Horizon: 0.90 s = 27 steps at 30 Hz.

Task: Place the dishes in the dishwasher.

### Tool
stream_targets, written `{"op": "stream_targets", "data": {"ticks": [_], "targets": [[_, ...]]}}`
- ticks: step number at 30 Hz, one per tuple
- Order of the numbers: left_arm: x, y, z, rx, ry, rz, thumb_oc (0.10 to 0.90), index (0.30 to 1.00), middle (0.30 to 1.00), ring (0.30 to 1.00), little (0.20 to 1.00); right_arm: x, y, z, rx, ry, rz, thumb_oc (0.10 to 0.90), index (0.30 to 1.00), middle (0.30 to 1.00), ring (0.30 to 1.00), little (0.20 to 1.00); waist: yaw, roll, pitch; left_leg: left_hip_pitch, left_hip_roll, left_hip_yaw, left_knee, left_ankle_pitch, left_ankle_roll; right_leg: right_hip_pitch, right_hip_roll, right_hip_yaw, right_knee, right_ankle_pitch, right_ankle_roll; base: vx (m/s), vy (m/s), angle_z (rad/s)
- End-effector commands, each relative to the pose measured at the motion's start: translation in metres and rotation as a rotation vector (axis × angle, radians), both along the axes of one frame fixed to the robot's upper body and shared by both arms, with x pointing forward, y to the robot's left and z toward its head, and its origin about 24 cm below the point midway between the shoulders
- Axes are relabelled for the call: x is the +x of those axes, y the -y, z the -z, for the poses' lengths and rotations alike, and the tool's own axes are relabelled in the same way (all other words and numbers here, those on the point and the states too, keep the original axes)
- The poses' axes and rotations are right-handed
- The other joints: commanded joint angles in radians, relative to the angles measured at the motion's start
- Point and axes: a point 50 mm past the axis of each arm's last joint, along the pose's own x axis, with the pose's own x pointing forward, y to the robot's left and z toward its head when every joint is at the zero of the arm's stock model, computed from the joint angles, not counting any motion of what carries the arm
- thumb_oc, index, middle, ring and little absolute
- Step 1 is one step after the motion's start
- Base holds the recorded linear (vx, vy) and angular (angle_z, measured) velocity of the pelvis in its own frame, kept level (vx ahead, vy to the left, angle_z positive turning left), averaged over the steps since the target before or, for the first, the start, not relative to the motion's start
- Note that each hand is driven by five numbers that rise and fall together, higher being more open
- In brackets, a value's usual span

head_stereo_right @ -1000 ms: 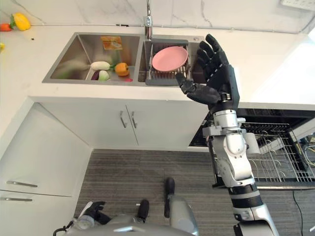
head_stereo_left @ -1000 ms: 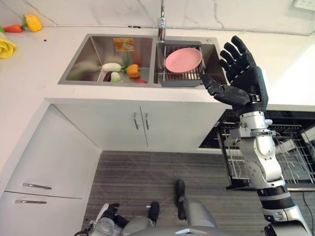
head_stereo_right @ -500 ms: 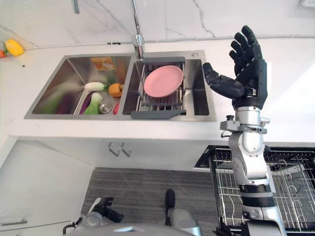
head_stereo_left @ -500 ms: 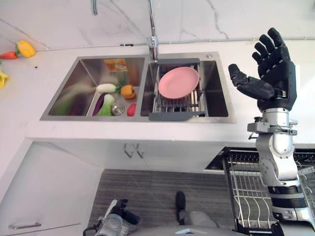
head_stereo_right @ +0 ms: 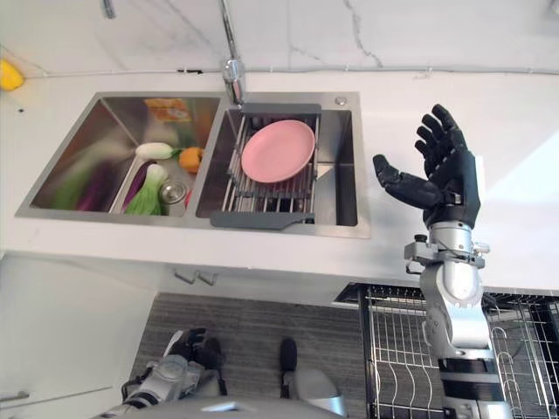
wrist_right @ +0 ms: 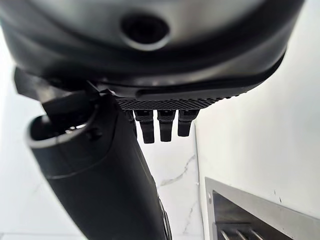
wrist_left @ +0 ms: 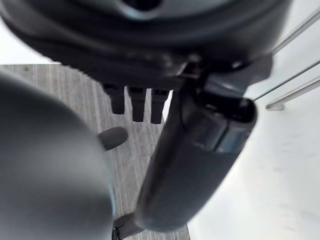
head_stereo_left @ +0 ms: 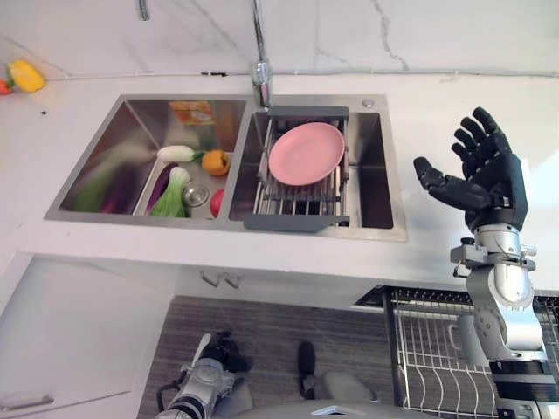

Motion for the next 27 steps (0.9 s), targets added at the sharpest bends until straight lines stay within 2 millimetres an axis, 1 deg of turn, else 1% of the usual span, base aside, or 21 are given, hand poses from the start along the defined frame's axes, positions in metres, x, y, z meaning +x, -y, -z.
{"op": "stream_targets", "data": {"ticks": [1,2,3,4,6,7,9,11,12,13,14,15,16,17,19,22,24,27], "targets": [[-0.018,-0.022,0.003,0.087,-0.047,0.04,0.8,0.9,0.9,0.9,0.9,-0.009,-0.001,-0.06,-0.168,0.28,-0.006,0.8,0.9,0.9,0.9,0.9,0.002,0.004,-0.1,0.18,-0.054,-0.004,-0.071,-0.058,0.022,0.021,-0.109,-0.002,0.023,-0.056,0.194,0.11,0.163,0.0],[-0.024,-0.027,0.005,0.105,-0.077,0.053,0.8,0.9,0.9,0.9,0.9,-0.009,-0.004,-0.064,-0.269,0.265,0.0,0.8,0.9,0.9,0.9,0.9,0.002,0.006,-0.104,0.202,-0.063,0.006,-0.094,-0.058,0.027,0.027,-0.116,0.0,0.02,-0.051,0.199,0.07,0.12,-0.17],[-0.024,-0.026,0.005,0.104,-0.077,0.053,0.8,0.9,0.9,0.9,0.9,-0.009,-0.004,-0.064,-0.27,0.265,0.001,0.8,0.9,0.9,0.9,0.9,0.002,0.007,-0.103,0.203,-0.063,0.007,-0.095,-0.058,0.027,0.028,-0.116,0.001,0.02,-0.051,0.2,0.04,0.115,-0.22],[-0.026,-0.027,0.006,0.106,-0.091,0.056,0.8,0.9,0.9,0.9,0.9,-0.011,-0.005,-0.067,-0.33,0.267,0.012,0.8,0.9,0.9,0.9,0.9,0.002,0.005,-0.105,0.21,-0.067,0.01,-0.101,-0.06,0.029,0.028,-0.118,0.001,0.02,-0.049,0.203,0.01,0.069,-0.07],[-0.031,-0.03,0.007,0.12,-0.112,0.072,0.8,0.9,0.9,0.9,0.9,-0.009,-0.013,-0.065,-0.386,0.247,-0.034,0.8,0.9,0.9,0.9,0.9,0.006,0.002,-0.104,0.22,-0.071,0.016,-0.105,-0.069,0.036,0.026,-0.122,0.009,0.019,-0.044,0.209,0.0,0.097,0.2],[-0.033,-0.032,0.008,0.129,-0.124,0.089,0.8,0.9,0.9,0.9,0.9,-0.01,-0.017,-0.068,-0.498,0.243,-0.027,0.8,0.9,0.9,0.9,0.9,0.007,-0.002,-0.104,0.223,-0.074,0.019,-0.105,-0.073,0.039,0.024,-0.123,0.013,0.02,-0.041,0.212,-0.01,0.093,0.1],[-0.037,-0.033,0.008,0.145,-0.138,0.114,0.8,0.9,0.9,0.9,0.9,-0.017,-0.019,-0.082,-0.75,0.268,0.03,0.8,0.9,0.9,0.9,0.9,0.008,-0.006,-0.106,0.231,-0.077,0.026,-0.105,-0.082,0.044,0.026,-0.124,0.023,0.02,-0.039,0.218,0.0,0.082,-0.12],[-0.038,-0.035,0.008,0.146,-0.129,0.1,0.8,0.9,0.9,0.9,0.9,-0.022,-0.019,-0.087,-0.952,0.27,0.091,0.8,0.9,0.9,0.9,0.9,0.009,-0.011,-0.106,0.237,-0.08,0.028,-0.105,-0.089,0.049,0.029,-0.128,0.027,0.019,-0.038,0.223,0.0,0.059,-0.01],[-0.038,-0.035,0.008,0.146,-0.129,0.1,0.8,0.9,0.9,0.9,0.9,-0.022,-0.019,-0.087,-0.953,0.27,0.091,0.8,0.9,0.9,0.9,0.9,0.009,-0.011,-0.106,0.237,-0.08,0.028,-0.105,-0.09,0.049,0.029,-0.128,0.027,0.019,-0.038,0.223,-0.01,0.05,0.0],[-0.037,-0.035,0.007,0.14,-0.121,0.082,0.8,0.9,0.9,0.9,0.9,-0.021,-0.019,-0.086,-1.049,0.251,0.112,0.8,0.9,0.9,0.9,0.9,0.01,-0.013,-0.105,0.239,-0.08,0.029,-0.105,-0.091,0.05,0.029,-0.13,0.029,0.019,-0.036,0.226,-0.02,0.046,-0.01],[-0.037,-0.036,0.007,0.137,-0.117,0.065,0.8,0.9,0.9,0.9,0.9,-0.018,-0.019,-0.081,-1.063,0.219,0.103,0.8,0.9,0.9,0.9,0.9,0.012,-0.015,-0.105,0.24,-0.082,0.029,-0.105,-0.093,0.052,0.029,-0.131,0.03,0.02,-0.036,0.228,-0.02,0.062,-0.03],[-0.036,-0.036,0.007,0.13,-0.109,0.046,0.8,0.9,0.9,0.9,0.9,-0.015,-0.021,-0.078,-1.118,0.201,0.097,0.8,0.9,0.9,0.9,0.9,0.015,-0.018,-0.106,0.242,-0.084,0.029,-0.105,-0.094,0.053,0.029,-0.133,0.032,0.02,-0.034,0.23,-0.02,0.049,-0.03],[-0.033,-0.036,0.006,0.131,-0.098,0.045,0.8,0.9,0.9,0.9,0.9,-0.011,-0.023,-0.076,-1.217,0.177,0.097,0.8,0.9,0.9,0.9,0.9,0.023,-0.022,-0.106,0.242,-0.086,0.027,-0.105,-0.095,0.055,0.031,-0.134,0.033,0.019,-0.033,0.232,-0.01,0.044,-0.07],[-0.029,-0.036,0.004,0.129,-0.081,0.047,0.8,0.9,0.9,0.9,0.9,-0.007,-0.025,-0.074,-1.274,0.166,0.084,0.8,0.9,0.9,0.9,0.9,0.025,-0.024,-0.105,0.243,-0.087,0.027,-0.105,-0.096,0.055,0.032,-0.137,0.033,0.019,-0.031,0.235,-0.01,0.033,-0.05],[-0.026,-0.035,0.003,0.129,-0.07,0.055,0.8,0.9,0.9,0.9,0.9,-0.004,-0.027,-0.074,-1.33,0.156,0.076,0.8,0.9,0.9,0.9,0.9,0.032,-0.028,-0.105,0.242,-0.087,0.025,-0.105,-0.097,0.056,0.033,-0.139,0.031,0.019,-0.031,0.237,0.0,0.0,0.0],[-0.024,-0.036,0.002,0.127,-0.061,0.049,0.8,0.9,0.9,0.9,0.9,0.003,-0.028,-0.065,-1.411,0.109,0.043,0.8,0.9,0.9,0.9,0.9,0.04,-0.033,-0.105,0.244,-0.09,0.024,-0.105,-0.097,0.056,0.037,-0.141,0.03,0.017,-0.03,0.239,0.0,0.006,-0.02],[-0.024,-0.037,0.002,0.125,-0.059,0.035,0.8,0.9,0.9,0.9,0.9,0.007,-0.029,-0.057,-1.434,0.072,0.014,0.8,0.9,0.9,0.9,0.9,0.044,-0.034,-0.105,0.245,-0.09,0.022,-0.105,-0.098,0.056,0.041,-0.142,0.027,0.016,-0.031,0.238,0.01,0.009,-0.03],[-0.031,-0.038,0.005,0.108,-0.082,-0.01,0.8,0.9,0.9,0.9,0.9,0.01,-0.03,-0.047,-1.453,0.03,-0.007,0.8,0.9,0.9,0.9,0.9,0.052,-0.036,-0.106,0.247,-0.089,0.018,-0.105,-0.098,0.055,0.047,-0.145,0.021,0.014,-0.032,0.239,0.0,0.0,0.0]]}}
